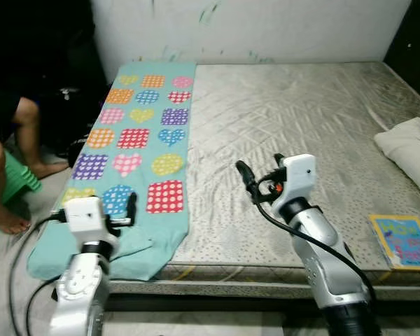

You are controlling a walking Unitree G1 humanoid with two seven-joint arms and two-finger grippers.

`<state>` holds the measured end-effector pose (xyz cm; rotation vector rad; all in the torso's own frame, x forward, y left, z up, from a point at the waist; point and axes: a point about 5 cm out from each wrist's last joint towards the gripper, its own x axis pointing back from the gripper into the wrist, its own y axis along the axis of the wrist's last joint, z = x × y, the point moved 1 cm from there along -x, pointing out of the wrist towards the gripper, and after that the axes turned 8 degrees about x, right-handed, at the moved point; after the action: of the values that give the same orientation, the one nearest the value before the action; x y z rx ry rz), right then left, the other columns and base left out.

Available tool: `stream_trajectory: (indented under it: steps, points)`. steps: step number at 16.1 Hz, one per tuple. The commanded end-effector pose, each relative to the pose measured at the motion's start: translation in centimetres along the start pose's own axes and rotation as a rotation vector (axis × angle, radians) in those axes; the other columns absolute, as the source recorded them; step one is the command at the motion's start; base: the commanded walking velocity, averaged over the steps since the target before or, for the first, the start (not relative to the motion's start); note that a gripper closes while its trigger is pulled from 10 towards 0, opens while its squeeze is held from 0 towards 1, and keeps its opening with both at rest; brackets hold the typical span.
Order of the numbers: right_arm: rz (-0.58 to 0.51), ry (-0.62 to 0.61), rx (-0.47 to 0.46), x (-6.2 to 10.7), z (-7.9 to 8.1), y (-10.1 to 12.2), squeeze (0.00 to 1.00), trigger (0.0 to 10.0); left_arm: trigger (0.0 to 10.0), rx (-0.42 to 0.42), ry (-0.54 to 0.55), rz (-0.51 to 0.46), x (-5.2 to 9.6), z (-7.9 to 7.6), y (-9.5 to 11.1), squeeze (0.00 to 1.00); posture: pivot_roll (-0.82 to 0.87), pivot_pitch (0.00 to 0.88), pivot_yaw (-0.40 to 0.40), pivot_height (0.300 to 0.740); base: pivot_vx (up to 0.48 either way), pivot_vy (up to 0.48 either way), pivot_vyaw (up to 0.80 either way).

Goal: Clean up the room

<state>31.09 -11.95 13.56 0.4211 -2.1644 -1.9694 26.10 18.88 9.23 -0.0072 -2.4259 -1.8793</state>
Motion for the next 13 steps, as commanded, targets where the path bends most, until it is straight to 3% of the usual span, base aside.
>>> stream_trajectory:
  steps: [1, 4, 12, 13]
  points:
    - [-0.010, 0.007, 0.001, 0.11, 0.20, 0.20, 0.00, 10.0, 10.0, -0.011, 0.012, 0.003, -0.04, 0.45, -0.02, 0.00, -0.15, 0.026, 0.015, 0.740, 0.000, 0.480, 0.00]
    - [0.000, 0.010, 0.063, 0.32, -0.19, -0.05, 0.00, 10.0, 10.0, -0.006, 0.001, 0.008, -0.18, 0.16, -0.06, 0.00, -0.15, 0.039, 0.016, 0.740, 0.000, 0.480, 0.00]
    - [0.024, 0.016, 0.058, 0.46, -0.48, -0.32, 0.00, 10.0, 10.0, 0.000, 0.010, 0.007, -0.06, 0.34, -0.06, 0.00, -0.15, 0.048, 0.002, 0.740, 0.000, 0.480, 0.00]
    - [0.027, 0.022, 0.051, 0.50, -0.46, -0.37, 0.00, 10.0, 10.0, -0.002, 0.015, -0.001, -0.02, 0.35, 0.00, 0.00, -0.15, 0.049, 0.000, 0.740, 0.000, 0.000, 0.00]
